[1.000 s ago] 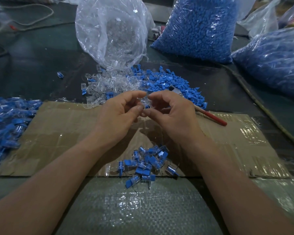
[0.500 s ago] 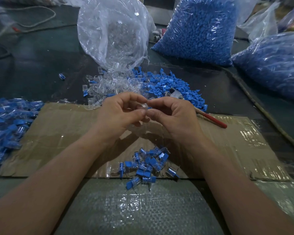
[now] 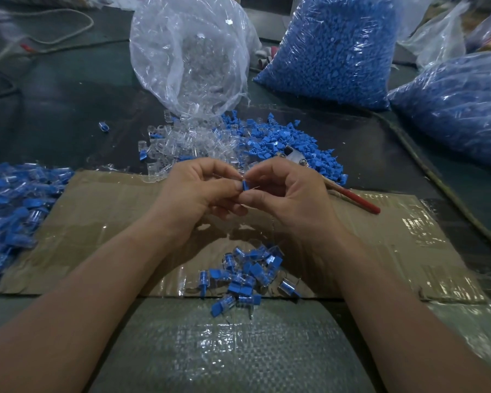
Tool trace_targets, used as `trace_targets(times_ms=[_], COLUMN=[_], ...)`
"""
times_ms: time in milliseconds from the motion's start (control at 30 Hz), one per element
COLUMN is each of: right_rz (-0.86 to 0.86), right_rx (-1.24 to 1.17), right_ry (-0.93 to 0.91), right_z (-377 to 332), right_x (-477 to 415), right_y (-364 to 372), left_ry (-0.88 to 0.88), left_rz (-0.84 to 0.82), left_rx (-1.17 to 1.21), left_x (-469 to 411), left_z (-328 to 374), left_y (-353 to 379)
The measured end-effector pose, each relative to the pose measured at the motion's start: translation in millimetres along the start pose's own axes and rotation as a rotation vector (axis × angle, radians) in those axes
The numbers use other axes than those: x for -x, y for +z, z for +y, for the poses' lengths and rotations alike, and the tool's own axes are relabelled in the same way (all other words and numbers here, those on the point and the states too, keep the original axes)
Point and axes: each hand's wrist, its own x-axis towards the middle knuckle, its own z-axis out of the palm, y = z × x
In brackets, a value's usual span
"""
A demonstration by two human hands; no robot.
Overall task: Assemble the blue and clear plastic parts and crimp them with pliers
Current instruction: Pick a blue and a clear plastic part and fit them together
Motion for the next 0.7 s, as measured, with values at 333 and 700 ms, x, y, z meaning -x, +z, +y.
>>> trace_targets(times_ms=[333, 700], right_rz=[0.028, 0.045], right_rx=[-0.010, 0.019], right_ry=[-0.097, -0.129], right_z=[-1.0, -0.7], right_x=[2.4, 2.8], right_y=[-1.8, -2.6], left_ry=[0.004, -0.009], left_rz=[-0.057, -0.081], left_rx=[0.029, 0.006], left_x=[-0.9, 0.2], left_z=[0.7, 1.9], left_y=[-3.0, -2.0])
